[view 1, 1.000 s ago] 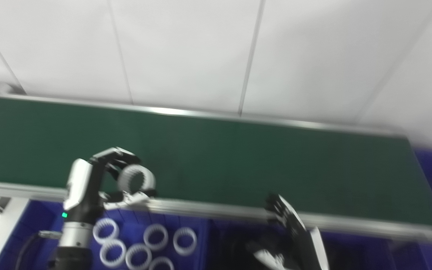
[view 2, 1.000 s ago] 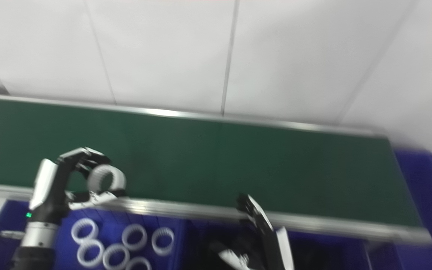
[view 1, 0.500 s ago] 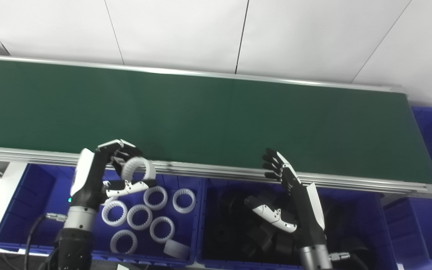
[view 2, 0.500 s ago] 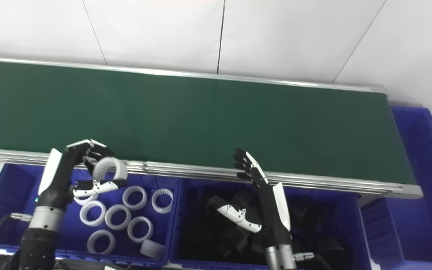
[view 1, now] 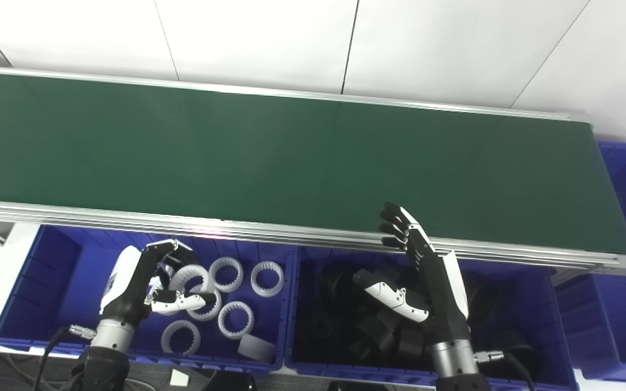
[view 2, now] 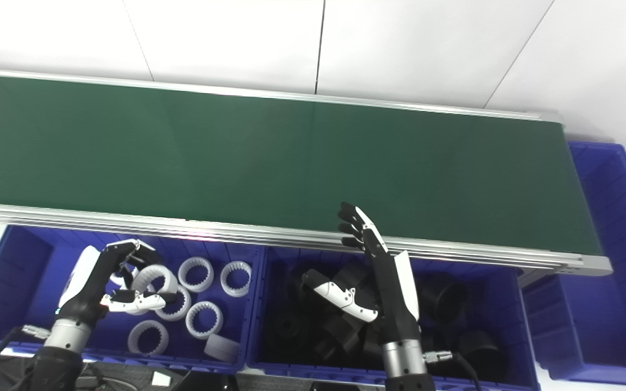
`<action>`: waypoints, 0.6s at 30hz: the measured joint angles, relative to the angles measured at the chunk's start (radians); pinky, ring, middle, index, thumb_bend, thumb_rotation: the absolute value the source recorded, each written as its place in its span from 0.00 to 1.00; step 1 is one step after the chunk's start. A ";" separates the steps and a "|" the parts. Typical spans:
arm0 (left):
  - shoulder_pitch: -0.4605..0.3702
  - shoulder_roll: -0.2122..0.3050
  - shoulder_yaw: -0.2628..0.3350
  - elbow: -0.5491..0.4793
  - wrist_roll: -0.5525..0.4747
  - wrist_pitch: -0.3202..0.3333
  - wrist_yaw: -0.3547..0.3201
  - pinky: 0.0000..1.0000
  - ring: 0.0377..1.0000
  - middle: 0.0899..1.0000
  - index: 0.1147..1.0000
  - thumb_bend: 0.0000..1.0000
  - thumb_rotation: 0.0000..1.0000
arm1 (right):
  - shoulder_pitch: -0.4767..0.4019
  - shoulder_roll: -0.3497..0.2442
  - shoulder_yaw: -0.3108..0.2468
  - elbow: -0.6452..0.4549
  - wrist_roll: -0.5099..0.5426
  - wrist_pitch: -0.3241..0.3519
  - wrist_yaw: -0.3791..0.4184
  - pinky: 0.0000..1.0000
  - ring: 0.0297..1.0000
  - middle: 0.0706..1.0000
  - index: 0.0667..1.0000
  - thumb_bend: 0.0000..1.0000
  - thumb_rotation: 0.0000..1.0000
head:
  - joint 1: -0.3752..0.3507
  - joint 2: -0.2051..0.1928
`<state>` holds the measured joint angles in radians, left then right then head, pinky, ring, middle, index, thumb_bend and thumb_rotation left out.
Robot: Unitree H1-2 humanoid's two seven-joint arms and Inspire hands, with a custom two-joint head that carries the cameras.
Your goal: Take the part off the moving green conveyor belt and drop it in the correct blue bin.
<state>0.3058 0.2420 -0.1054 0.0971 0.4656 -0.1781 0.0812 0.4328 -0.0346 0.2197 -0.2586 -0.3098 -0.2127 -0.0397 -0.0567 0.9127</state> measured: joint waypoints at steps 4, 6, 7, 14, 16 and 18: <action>0.000 0.009 0.005 -0.003 0.008 0.107 -0.040 0.62 0.75 0.84 0.88 0.71 0.40 | 0.000 0.003 0.000 0.001 -0.001 0.000 0.000 0.73 0.80 0.84 0.88 0.75 0.51 | -0.008 -0.003; 0.003 0.019 0.009 0.000 0.008 0.131 -0.051 0.73 0.86 0.93 0.96 0.82 0.53 | 0.000 0.003 0.000 0.001 -0.006 0.000 0.000 0.72 0.80 0.83 0.88 0.75 0.52 | -0.009 -0.005; 0.006 0.022 0.015 0.002 0.003 0.123 -0.049 0.78 0.89 0.96 0.99 0.87 0.57 | 0.000 0.002 0.000 0.001 -0.011 0.000 -0.001 0.72 0.80 0.83 0.87 0.75 0.52 | -0.009 -0.005; 0.006 0.003 0.013 0.115 -0.059 -0.185 0.142 0.87 0.92 0.94 0.96 1.00 0.72 | 0.000 0.002 0.000 0.003 -0.022 0.000 -0.001 0.72 0.79 0.83 0.87 0.74 0.52 | -0.023 -0.008; 0.006 0.009 -0.040 0.096 -0.078 -0.227 0.210 0.89 0.92 0.94 0.95 1.00 0.72 | -0.001 0.002 0.000 0.003 -0.027 0.000 -0.001 0.71 0.79 0.82 0.87 0.75 0.52 | -0.028 -0.009; 0.006 0.020 -0.093 0.077 -0.125 -0.230 0.239 0.88 0.92 0.94 0.95 1.00 0.70 | -0.003 0.002 0.000 0.003 -0.028 0.000 -0.001 0.72 0.79 0.82 0.87 0.76 0.52 | -0.037 -0.014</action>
<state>0.3118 0.2620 -0.1983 0.1742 0.3404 -0.4078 0.3205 0.4297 -0.0324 0.2192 -0.2553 -0.3381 -0.2127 -0.0404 -0.0935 0.8990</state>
